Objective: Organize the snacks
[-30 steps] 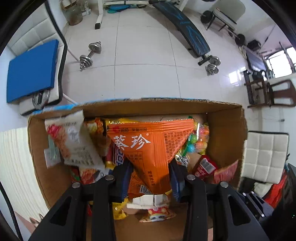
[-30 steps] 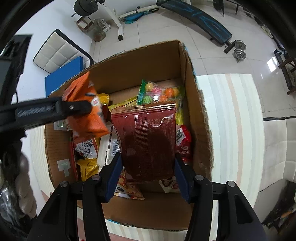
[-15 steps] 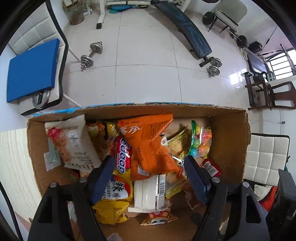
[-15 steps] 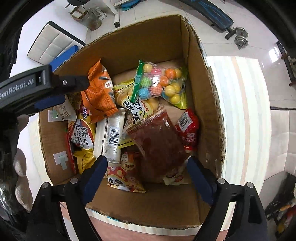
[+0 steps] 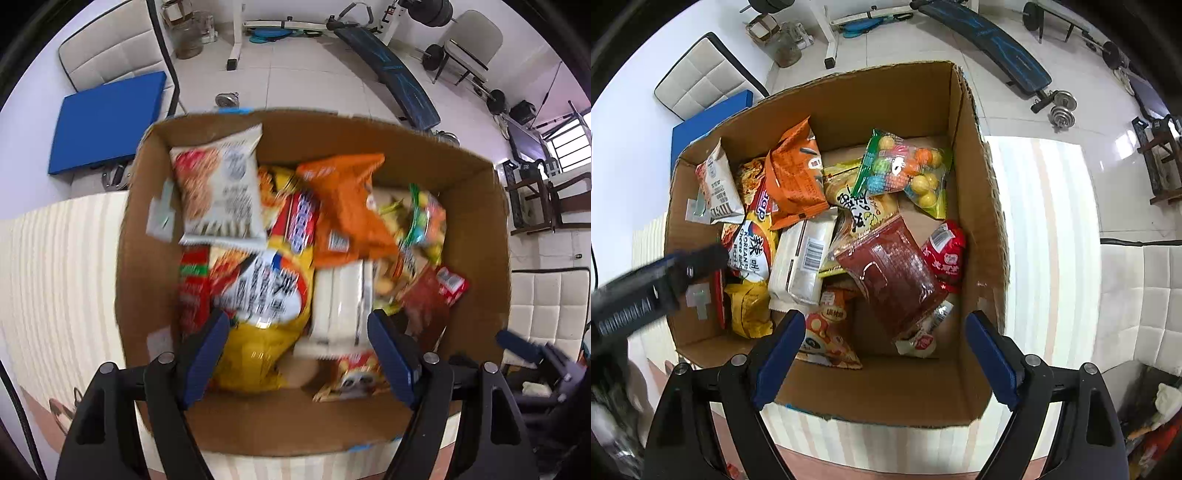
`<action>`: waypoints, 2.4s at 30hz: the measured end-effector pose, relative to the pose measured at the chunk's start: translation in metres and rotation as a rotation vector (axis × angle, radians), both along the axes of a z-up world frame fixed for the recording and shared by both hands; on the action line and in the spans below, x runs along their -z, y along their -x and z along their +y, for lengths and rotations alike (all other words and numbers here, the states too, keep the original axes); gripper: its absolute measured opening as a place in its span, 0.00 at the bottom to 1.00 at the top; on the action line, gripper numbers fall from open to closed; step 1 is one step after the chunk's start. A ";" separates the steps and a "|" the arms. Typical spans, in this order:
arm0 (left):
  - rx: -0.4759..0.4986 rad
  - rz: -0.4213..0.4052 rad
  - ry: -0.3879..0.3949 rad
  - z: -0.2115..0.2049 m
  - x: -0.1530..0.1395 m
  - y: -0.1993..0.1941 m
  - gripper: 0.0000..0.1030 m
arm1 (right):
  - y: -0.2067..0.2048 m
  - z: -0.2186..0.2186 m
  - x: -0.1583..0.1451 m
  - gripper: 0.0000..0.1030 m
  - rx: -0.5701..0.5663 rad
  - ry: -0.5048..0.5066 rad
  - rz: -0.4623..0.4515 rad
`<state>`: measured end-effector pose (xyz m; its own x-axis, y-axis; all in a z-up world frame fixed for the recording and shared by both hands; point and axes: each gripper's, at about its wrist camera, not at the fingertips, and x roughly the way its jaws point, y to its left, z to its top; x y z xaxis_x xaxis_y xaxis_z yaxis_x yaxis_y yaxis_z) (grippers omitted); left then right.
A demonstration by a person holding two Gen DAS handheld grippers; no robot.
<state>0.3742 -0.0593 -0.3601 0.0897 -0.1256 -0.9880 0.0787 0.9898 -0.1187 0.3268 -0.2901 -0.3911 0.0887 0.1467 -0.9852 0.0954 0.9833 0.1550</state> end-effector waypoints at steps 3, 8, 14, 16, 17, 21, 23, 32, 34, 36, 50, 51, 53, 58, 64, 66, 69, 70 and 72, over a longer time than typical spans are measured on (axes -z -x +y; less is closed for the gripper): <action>-0.003 -0.010 -0.011 0.003 -0.002 0.015 0.74 | 0.007 0.002 -0.005 0.88 -0.008 0.014 -0.013; -0.018 -0.058 -0.026 0.003 -0.016 0.035 0.74 | 0.022 0.000 -0.014 0.88 -0.004 0.015 -0.035; -0.014 -0.134 -0.037 -0.002 -0.037 0.063 0.74 | 0.048 0.000 -0.042 0.88 -0.008 0.053 -0.111; -0.012 -0.165 -0.047 -0.003 -0.044 0.074 0.74 | 0.058 0.000 -0.051 0.88 -0.008 0.060 -0.134; -0.012 -0.182 -0.052 -0.004 -0.049 0.081 0.77 | 0.064 0.000 -0.055 0.88 -0.008 0.062 -0.147; -0.004 -0.246 -0.054 -0.006 -0.068 0.109 0.97 | 0.090 0.000 -0.076 0.90 -0.011 0.082 -0.206; 0.000 -0.287 -0.068 -0.007 -0.080 0.123 0.97 | 0.103 0.000 -0.086 0.92 -0.013 0.100 -0.235; -0.041 -0.405 -0.062 0.009 -0.133 0.187 0.97 | 0.167 0.002 -0.141 0.93 -0.015 0.116 -0.364; -0.050 -0.434 -0.068 0.013 -0.145 0.203 0.97 | 0.185 0.003 -0.155 0.94 -0.019 0.116 -0.396; -0.062 -0.460 -0.062 0.018 -0.159 0.221 0.97 | 0.204 0.006 -0.167 0.94 -0.024 0.115 -0.424; -0.060 -0.591 -0.070 0.027 -0.221 0.312 0.97 | 0.320 0.014 -0.240 0.95 -0.032 0.130 -0.567; -0.061 -0.591 -0.064 0.027 -0.222 0.315 0.97 | 0.325 0.013 -0.244 0.95 -0.030 0.132 -0.573; -0.064 -0.593 -0.058 0.027 -0.226 0.322 0.97 | 0.337 0.012 -0.251 0.95 -0.022 0.125 -0.580; -0.069 -0.592 -0.043 0.028 -0.233 0.333 0.97 | 0.356 0.010 -0.260 0.95 -0.012 0.115 -0.593; -0.083 -0.600 -0.041 0.030 -0.234 0.337 0.97 | 0.362 0.012 -0.259 0.96 -0.016 0.108 -0.596; -0.089 -0.604 -0.042 0.030 -0.232 0.334 0.97 | 0.360 0.012 -0.258 0.96 -0.013 0.114 -0.597; -0.099 -0.605 -0.047 0.032 -0.228 0.330 0.97 | 0.352 0.011 -0.255 0.96 -0.005 0.131 -0.604; -0.102 -0.605 -0.050 0.033 -0.226 0.329 0.97 | 0.350 0.010 -0.254 0.96 -0.003 0.134 -0.605; -0.107 -0.609 -0.054 0.034 -0.221 0.324 0.97 | 0.343 0.009 -0.252 0.96 0.003 0.143 -0.615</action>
